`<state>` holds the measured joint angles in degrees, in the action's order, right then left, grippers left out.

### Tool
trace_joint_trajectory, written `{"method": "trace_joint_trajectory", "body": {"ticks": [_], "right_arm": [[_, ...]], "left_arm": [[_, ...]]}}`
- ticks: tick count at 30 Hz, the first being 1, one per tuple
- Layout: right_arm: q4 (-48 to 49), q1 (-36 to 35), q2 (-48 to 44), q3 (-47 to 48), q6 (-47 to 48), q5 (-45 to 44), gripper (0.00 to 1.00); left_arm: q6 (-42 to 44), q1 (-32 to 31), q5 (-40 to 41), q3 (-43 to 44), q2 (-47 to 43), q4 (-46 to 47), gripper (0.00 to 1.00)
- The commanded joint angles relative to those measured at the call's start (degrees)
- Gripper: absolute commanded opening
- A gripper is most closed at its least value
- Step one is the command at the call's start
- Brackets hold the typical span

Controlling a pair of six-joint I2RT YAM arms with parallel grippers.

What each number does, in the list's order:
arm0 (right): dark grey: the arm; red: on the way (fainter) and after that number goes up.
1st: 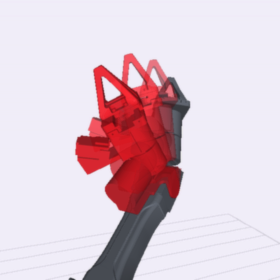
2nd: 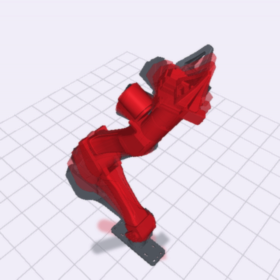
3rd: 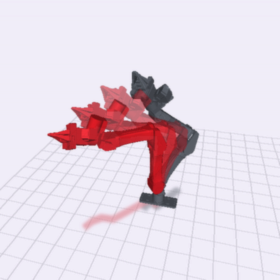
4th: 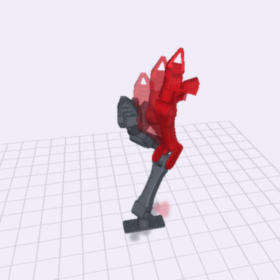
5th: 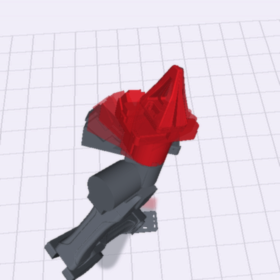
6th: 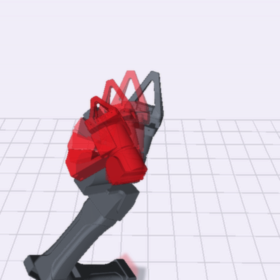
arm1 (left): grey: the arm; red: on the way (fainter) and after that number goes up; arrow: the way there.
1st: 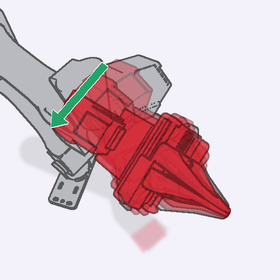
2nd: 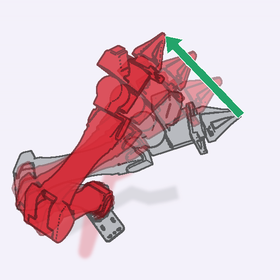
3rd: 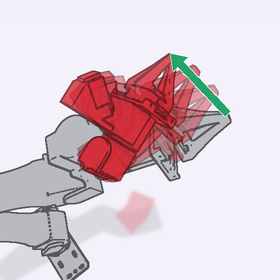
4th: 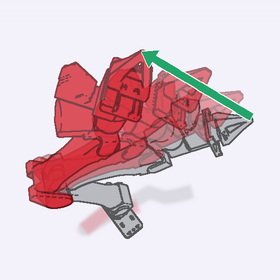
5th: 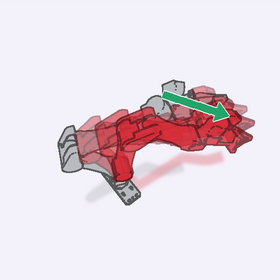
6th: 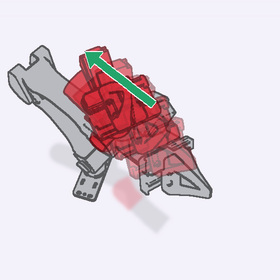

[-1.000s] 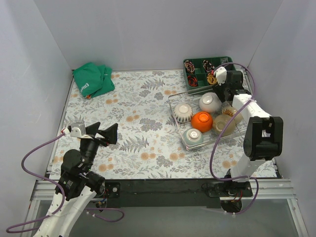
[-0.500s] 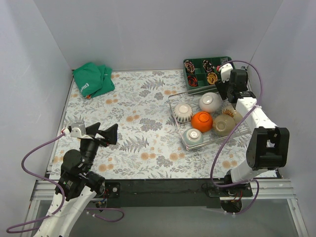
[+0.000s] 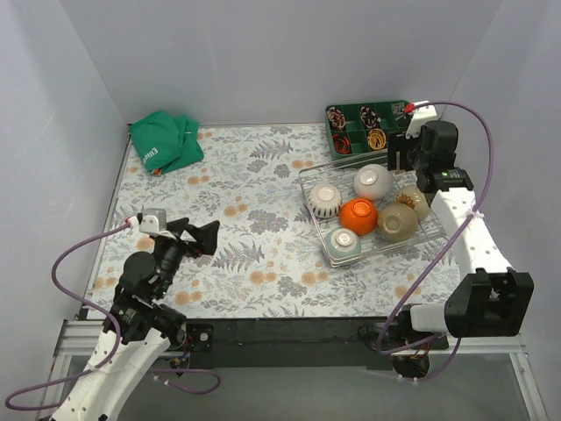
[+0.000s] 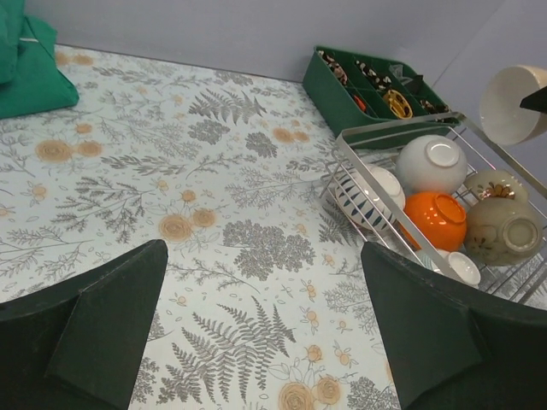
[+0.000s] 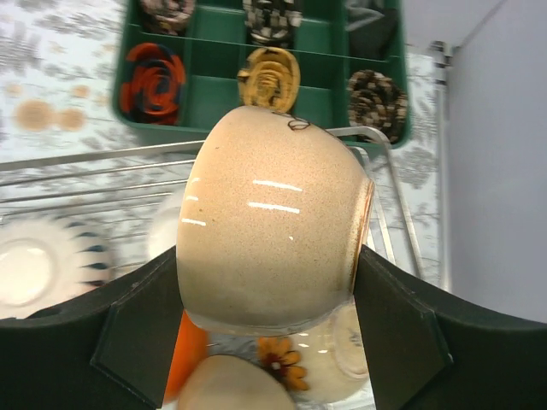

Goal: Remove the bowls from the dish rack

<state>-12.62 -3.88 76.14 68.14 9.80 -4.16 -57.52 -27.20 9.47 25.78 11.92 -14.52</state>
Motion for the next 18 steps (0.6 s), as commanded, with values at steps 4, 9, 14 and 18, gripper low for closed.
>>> {"method": "trace_joint_trajectory", "body": {"ticks": [4, 9, 14, 18], "right_arm": [[3.21, -2.88, -6.79, 0.95, -12.87, 15.66, 0.05], [9.44, -5.08, -10.83, -4.59, -19.55, 22.34, 0.05], [20.67, -7.45, -13.47, -10.21, -29.83, 30.17, 0.05], [28.41, -11.31, -14.35, -15.31, -36.86, 33.08, 0.05]], "left_arm": [[-2.07, -0.13, -6.57, 7.25, 11.62, 2.31, 0.98], [-4.27, -0.13, -9.39, 10.6, 18.92, 4.85, 0.98], [-7.52, -0.13, -13.34, 11.22, 23.84, 10.99, 0.98], [-11.38, -0.13, -17.89, 11.49, 29.02, 16.61, 0.98]]}}
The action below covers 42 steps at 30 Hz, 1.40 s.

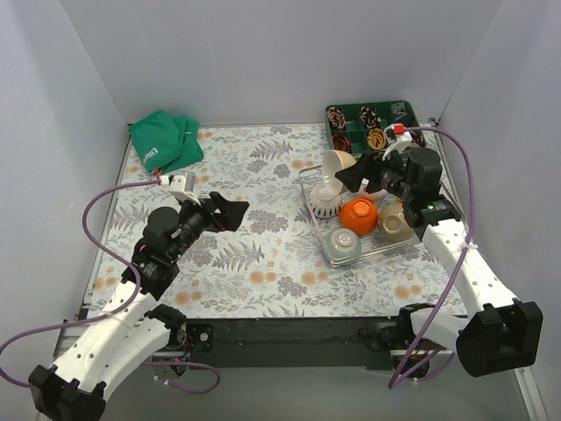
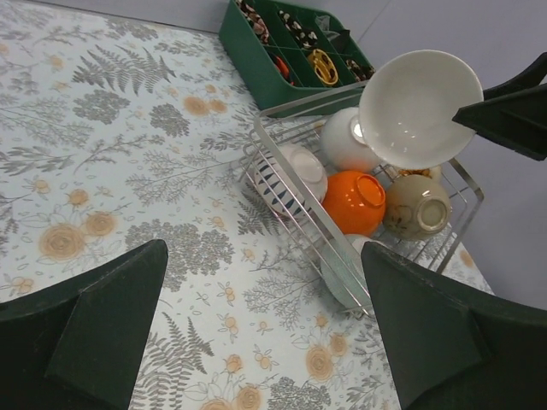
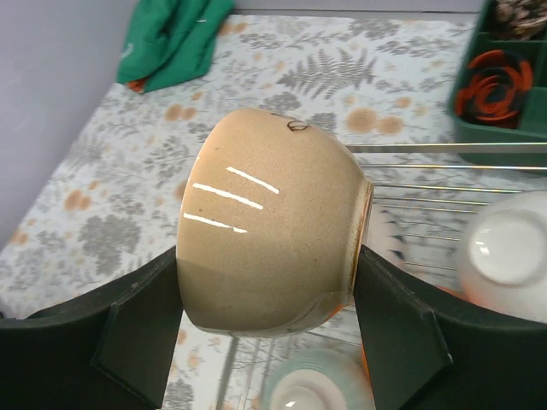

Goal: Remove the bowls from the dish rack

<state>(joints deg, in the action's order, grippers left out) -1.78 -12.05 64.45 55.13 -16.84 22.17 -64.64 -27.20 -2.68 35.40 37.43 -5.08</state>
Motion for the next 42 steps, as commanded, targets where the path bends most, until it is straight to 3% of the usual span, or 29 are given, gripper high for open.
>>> {"method": "trace_joint_trajectory", "body": {"ticks": [1, 7, 11, 17, 24, 32, 36, 38, 39, 42], "right_arm": [[18.99, -3.59, -2.75, -4.31, -11.45, 7.87, 0.05], [31.54, -7.28, -3.62, -12.48, -21.82, 9.29, 0.05], [40.09, -8.6, -2.84, -17.32, -28.85, 10.78, 0.05], [47.03, -10.8, -1.96, -20.59, -33.43, 10.96, 0.05], [52.57, -11.67, -0.81, -22.35, -36.94, 12.37, 0.05], [56.01, -11.76, -0.11, -25.16, -38.27, 12.81, 0.06], [56.89, -11.76, -0.11, -26.48, -38.27, 12.46, 0.08], [57.32, -11.76, -0.02, -27.09, -38.18, 12.46, 0.1], [57.33, -11.76, -0.02, -27.36, -38.09, 12.37, 0.12], [57.33, -11.76, -0.11, -27.62, -37.13, 12.28, 0.33]], "left_arm": [[-5.22, -0.13, -6.8, 1.78, 5.88, 8.41, 0.98], [-11.46, -0.31, -11.91, 1.61, 14.5, 17.9, 0.98], [-12.7, -2.15, -10.51, 0.9, 19.77, 25.71, 0.98], [-12.09, -6.45, -7.17, 2.3, 26.02, 29.6, 0.98], [-10.33, -9.8, -3.74, 4.33, 32.0, 28.9, 0.85], [-10.86, -11.73, -2.6, 5.03, 34.2, 29.61, 0.48], [-10.94, -12.26, -1.63, 5.21, 34.11, 29.17, 0.18], [-10.94, -12.44, -1.28, 5.64, 34.2, 28.73, 0.08], [-10.86, -12.52, -1.19, 5.82, 34.37, 28.29, 0.01], [-10.51, -12.61, -0.49, 6.61, 34.38, 26.53, 0.0]]}}
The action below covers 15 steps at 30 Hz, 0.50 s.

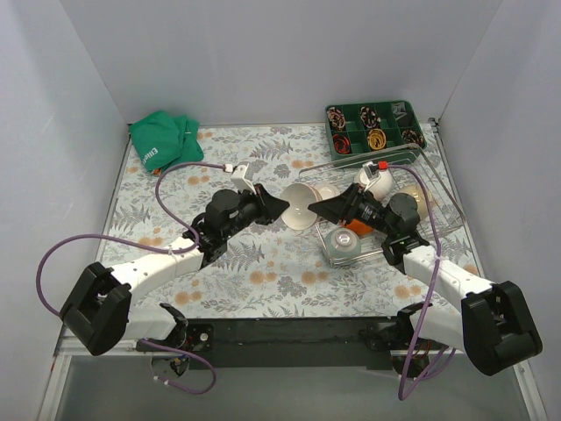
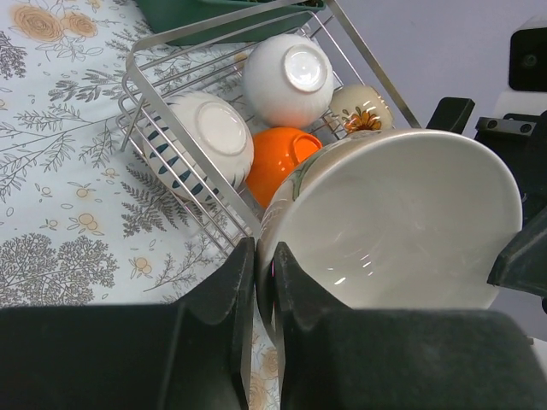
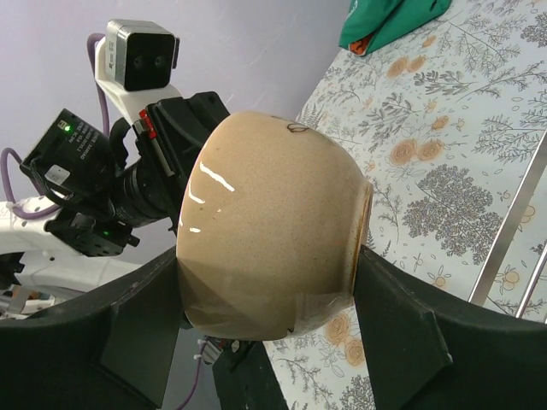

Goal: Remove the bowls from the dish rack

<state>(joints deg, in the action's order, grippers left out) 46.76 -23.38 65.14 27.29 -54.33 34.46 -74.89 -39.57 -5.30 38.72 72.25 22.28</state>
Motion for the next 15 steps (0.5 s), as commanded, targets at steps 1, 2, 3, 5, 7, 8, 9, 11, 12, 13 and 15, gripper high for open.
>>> {"method": "trace_joint_trajectory", "body": {"ticks": [1, 2, 3, 5, 7, 8, 9, 11, 12, 13, 15], "right_arm": [[8.61, -0.44, -1.24, 0.13, 0.8, -0.27, 0.48], [8.26, -0.44, -1.42, 0.13, 1.84, -0.35, 0.56], [6.52, -0.44, -1.68, 0.22, 2.64, -0.62, 0.62], [4.14, -0.44, -2.83, 0.4, 5.35, -1.67, 0.75], [0.19, -0.44, -4.05, 1.01, 7.56, -2.81, 0.83], [-1.22, -0.36, -4.5, 1.27, 8.7, -3.25, 0.86], [-2.8, -0.35, -4.85, 1.62, 11.32, -3.6, 0.88], [-7.9, -0.35, -5.99, 2.77, 13.79, -5.1, 0.94], [-9.83, -0.35, -6.43, 3.21, 16.24, -5.54, 0.95], [-13.68, -0.35, -7.22, 4.17, 17.83, -6.59, 0.97], [-18.35, -0.27, -8.36, 5.23, 21.0, -8.43, 0.98]], "left_arm": [[-0.17, -0.24, 2.48, 3.55, -0.62, -1.45, 0.0], [0.01, -0.24, 3.1, 3.82, -0.79, -3.11, 0.0], [0.36, -0.16, 4.41, 4.52, -0.97, -4.17, 0.0], [1.06, -0.16, 6.6, 5.4, -1.5, -7.84, 0.0], [2.72, -0.15, 8.9, 7.07, -1.93, -10.32, 0.0], [3.26, -0.24, 9.69, 7.85, -2.11, -13.11, 0.0], [3.78, -0.24, 10.48, 8.47, -2.02, -14.36, 0.0], [5.45, -0.15, 12.15, 10.41, -2.2, -17.69, 0.0], [5.98, -0.15, 12.5, 10.93, -2.37, -18.67, 0.0], [7.38, 0.02, 13.64, 12.16, -2.46, -19.55, 0.0], [8.79, 0.55, 15.05, 13.31, -2.81, -23.5, 0.0]]}}
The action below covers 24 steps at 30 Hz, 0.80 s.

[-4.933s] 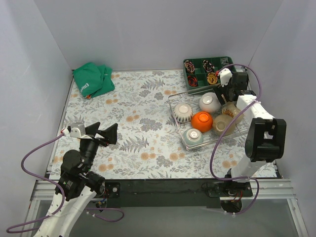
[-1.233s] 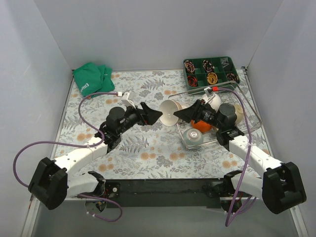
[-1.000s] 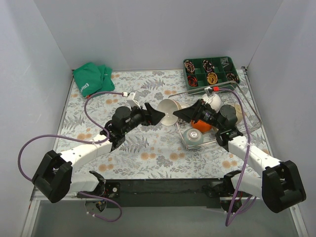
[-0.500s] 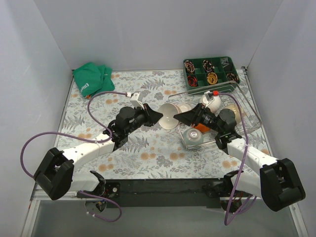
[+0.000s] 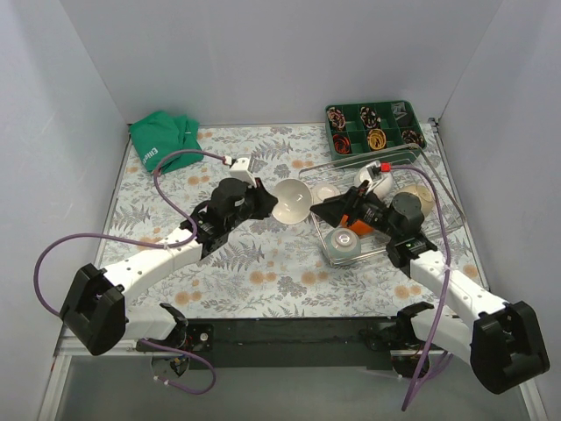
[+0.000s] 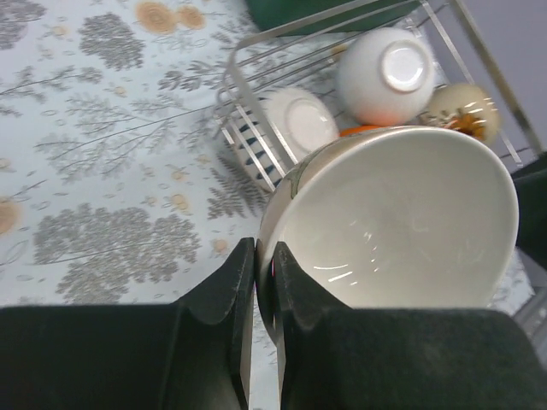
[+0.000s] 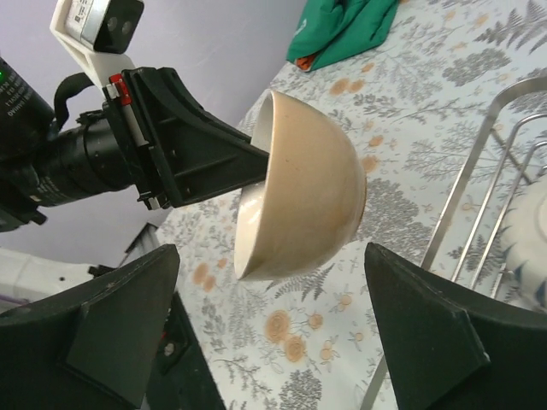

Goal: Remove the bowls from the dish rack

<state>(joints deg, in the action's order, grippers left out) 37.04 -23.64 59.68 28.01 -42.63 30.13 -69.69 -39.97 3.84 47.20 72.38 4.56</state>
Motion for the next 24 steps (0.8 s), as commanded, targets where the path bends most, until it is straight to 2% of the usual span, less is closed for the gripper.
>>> {"method": "trace_joint_trajectory", "body": {"ticks": [1, 4, 9, 17, 24], "right_arm": [[-10.65, -0.09, -4.12, 4.86, 12.71, -6.2, 0.98], [-19.52, -0.09, -6.67, 6.53, 18.61, -11.73, 0.98], [-29.81, -0.09, -9.84, 7.85, 23.99, -19.13, 0.98], [-34.57, -0.09, -13.18, 6.44, 28.57, -23.36, 0.98], [-35.89, -0.09, -14.59, 5.39, 30.94, -24.59, 0.98]], "left_arm": [[4.21, 1.29, 6.62, 5.88, -3.03, -7.09, 0.0], [6.49, 3.92, 8.73, 7.11, -3.39, -11.84, 0.0], [6.93, 15.34, 5.31, 8.26, -3.39, -19.05, 0.0], [7.11, 28.35, 4.25, 11.15, 3.81, -23.72, 0.0], [6.67, 33.55, 2.06, 15.37, 14.36, -25.56, 0.0]]}}
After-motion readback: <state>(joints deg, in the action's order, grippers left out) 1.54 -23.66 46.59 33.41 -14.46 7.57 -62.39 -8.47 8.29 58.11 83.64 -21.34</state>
